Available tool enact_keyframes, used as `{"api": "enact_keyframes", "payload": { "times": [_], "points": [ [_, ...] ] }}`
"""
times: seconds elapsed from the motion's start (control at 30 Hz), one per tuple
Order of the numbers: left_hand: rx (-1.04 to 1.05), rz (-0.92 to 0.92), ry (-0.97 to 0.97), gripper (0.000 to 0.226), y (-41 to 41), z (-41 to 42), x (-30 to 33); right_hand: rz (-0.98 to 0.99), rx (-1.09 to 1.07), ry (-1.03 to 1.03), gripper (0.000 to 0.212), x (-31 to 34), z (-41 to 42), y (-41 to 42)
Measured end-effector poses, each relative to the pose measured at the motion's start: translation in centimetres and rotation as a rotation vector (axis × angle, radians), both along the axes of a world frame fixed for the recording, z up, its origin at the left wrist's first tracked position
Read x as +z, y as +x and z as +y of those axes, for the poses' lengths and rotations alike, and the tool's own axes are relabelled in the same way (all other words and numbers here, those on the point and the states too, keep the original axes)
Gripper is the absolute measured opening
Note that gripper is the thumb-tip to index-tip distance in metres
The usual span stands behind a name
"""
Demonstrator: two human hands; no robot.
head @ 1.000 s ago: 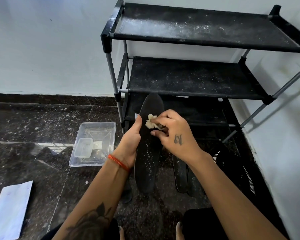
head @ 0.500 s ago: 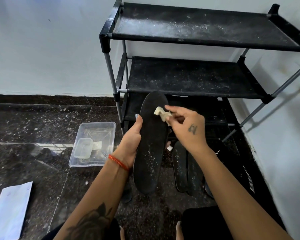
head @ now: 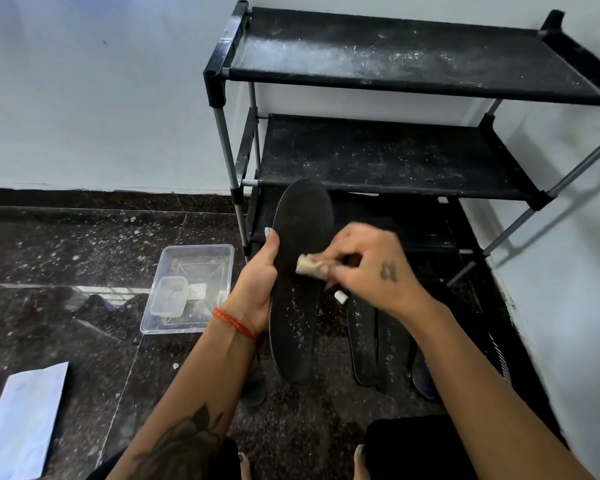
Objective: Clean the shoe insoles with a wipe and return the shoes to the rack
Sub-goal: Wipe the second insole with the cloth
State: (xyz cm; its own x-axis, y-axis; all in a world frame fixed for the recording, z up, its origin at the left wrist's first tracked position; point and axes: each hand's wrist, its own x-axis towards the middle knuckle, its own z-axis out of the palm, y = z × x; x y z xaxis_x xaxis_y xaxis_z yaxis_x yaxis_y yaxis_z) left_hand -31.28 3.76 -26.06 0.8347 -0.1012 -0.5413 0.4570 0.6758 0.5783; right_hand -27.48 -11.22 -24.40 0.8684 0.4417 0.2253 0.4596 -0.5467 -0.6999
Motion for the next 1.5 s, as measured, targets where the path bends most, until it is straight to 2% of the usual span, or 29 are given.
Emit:
{"api": "enact_keyframes", "payload": {
  "times": [0.07, 0.13, 0.23, 0.37, 0.5, 0.57, 0.63, 0.7, 0.77, 0.87, 1.03, 1.13, 1.2, 1.27, 1.3, 1.37, 1.43, 1.5],
  "points": [
    [0.018, 0.008, -0.027, 0.069, 0.0, -0.1, 0.0, -0.134, -0.240, 0.122, 0.009, 0.0, -0.4, 0.5],
    [0.007, 0.009, 0.005, 0.070, 0.0, -0.2, -0.1, -0.186, -0.356, 0.148, 0.013, -0.3, -0.3, 0.8],
    [-0.022, -0.009, 0.108, 0.063, 0.0, -0.3, -0.3, -0.195, -0.296, 0.068, 0.029, -1.3, 0.4, 0.7],
    [-0.044, -0.033, 0.151, 0.057, 0.1, -0.3, -0.8, -0.228, -0.238, -0.014, 0.024, -1.9, 1.3, 0.3],
    [-0.038, -0.030, 0.162, 0.056, 0.1, 0.0, -0.9, -0.206, -0.197, 0.044, 0.023, -1.3, 1.0, 0.1],
    [-0.045, -0.021, 0.165, 0.056, 0.0, 0.0, -0.8, -0.093, -0.085, 0.065, 0.025, -0.6, 0.7, -0.1],
    [-0.062, -0.008, 0.151, 0.058, -0.1, -0.1, -0.6, 0.145, 0.024, 0.098, 0.028, 0.4, 0.2, -0.3],
    [-0.073, -0.008, 0.133, 0.061, -0.1, -0.1, -0.4, 0.276, -0.029, 0.211, 0.026, 1.0, -0.2, -0.2],
    [-0.065, -0.013, 0.117, 0.065, -0.2, 0.0, -0.4, 0.203, -0.214, 0.306, 0.025, 1.0, -0.7, 0.4],
    [-0.049, -0.009, 0.098, 0.067, -0.2, -0.1, -0.3, 0.090, -0.353, 0.246, 0.020, 0.2, -0.4, 0.7],
    [-0.036, -0.035, 0.046, 0.058, -0.1, -0.2, 0.1, 0.060, -0.258, 0.157, 0.014, -0.7, 1.0, 0.0],
    [-0.038, -0.046, 0.005, 0.063, -0.1, -0.4, 0.1, 0.070, -0.125, 0.149, 0.013, -0.2, 1.6, -0.9],
    [-0.024, -0.031, -0.019, 0.068, -0.1, -0.3, 0.0, 0.187, 0.027, 0.108, 0.013, 0.6, 1.7, -1.3],
    [-0.048, -0.019, -0.010, 0.065, -0.2, -0.2, 0.1, 0.417, 0.136, 0.211, 0.011, 1.5, 1.3, -1.4],
    [-0.057, -0.018, -0.009, 0.064, -0.3, -0.2, 0.4, 0.477, 0.115, 0.314, 0.011, 1.7, 1.1, -1.3],
    [-0.025, -0.016, -0.031, 0.060, -0.4, -0.3, 0.6, 0.414, -0.072, 0.466, 0.011, 1.5, 0.9, -0.7],
    [0.001, -0.026, -0.049, 0.059, -0.4, -0.4, 0.5, 0.268, -0.276, 0.451, 0.011, 0.7, 0.8, -0.1],
    [0.008, -0.050, -0.046, 0.062, -0.4, -0.7, 0.7, 0.167, -0.361, 0.352, 0.015, 0.0, 1.1, 0.1]
  ]
}}
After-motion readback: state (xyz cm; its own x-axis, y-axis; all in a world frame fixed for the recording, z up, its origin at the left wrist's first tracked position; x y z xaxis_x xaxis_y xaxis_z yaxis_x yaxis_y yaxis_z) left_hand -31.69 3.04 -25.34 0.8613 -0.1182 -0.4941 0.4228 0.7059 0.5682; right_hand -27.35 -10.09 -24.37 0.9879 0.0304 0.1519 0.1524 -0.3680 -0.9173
